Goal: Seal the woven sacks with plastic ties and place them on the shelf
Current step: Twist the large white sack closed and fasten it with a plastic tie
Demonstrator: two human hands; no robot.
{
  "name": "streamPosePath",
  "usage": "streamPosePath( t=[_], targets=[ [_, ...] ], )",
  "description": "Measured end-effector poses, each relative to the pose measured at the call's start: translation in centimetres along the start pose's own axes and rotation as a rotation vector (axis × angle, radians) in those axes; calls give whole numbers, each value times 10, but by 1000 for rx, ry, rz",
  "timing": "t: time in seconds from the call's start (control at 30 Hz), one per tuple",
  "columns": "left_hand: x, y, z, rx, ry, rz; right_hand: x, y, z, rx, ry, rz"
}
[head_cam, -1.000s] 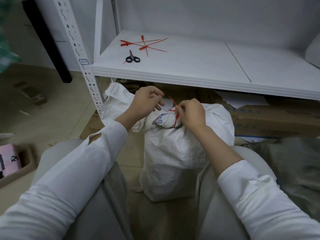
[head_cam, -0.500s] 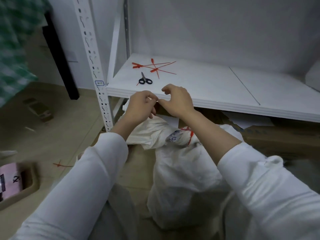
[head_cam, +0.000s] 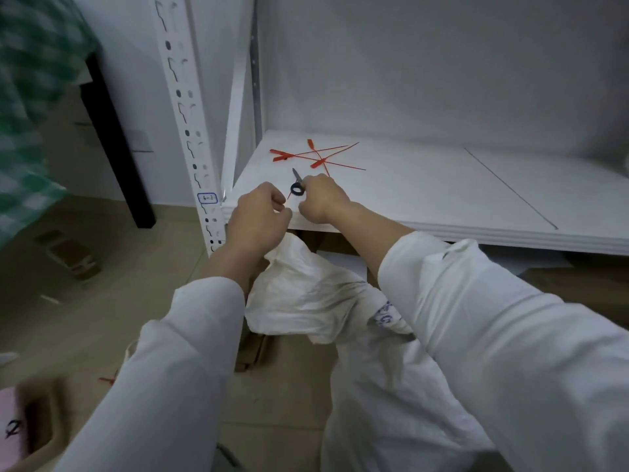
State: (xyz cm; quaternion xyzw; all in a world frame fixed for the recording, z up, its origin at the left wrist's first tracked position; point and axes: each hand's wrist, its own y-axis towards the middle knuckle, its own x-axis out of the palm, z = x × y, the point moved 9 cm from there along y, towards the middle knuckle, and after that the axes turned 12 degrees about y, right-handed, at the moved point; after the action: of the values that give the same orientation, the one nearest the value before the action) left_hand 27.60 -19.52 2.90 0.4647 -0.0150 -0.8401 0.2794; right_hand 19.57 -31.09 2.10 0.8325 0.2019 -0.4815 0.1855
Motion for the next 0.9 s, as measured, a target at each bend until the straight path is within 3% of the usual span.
streamPosePath(
  t=[0.23, 0.4, 0.6, 0.77, 0.9],
  targets=[
    [10, 19, -5, -16, -7, -11, 21, 36, 22, 66, -35, -104],
    [27, 19, 3, 1, -56, -64, 41, 41, 49, 133, -186, -208],
    [44, 13, 13, 4, -42, -97, 23, 47, 55, 102, -167, 3],
    [50, 15, 10, -12, -44, -103, 35, 53, 60, 60, -178, -97],
    [49, 18, 5, -45, -78, -92, 30, 55, 56, 31, -163, -21]
  ],
)
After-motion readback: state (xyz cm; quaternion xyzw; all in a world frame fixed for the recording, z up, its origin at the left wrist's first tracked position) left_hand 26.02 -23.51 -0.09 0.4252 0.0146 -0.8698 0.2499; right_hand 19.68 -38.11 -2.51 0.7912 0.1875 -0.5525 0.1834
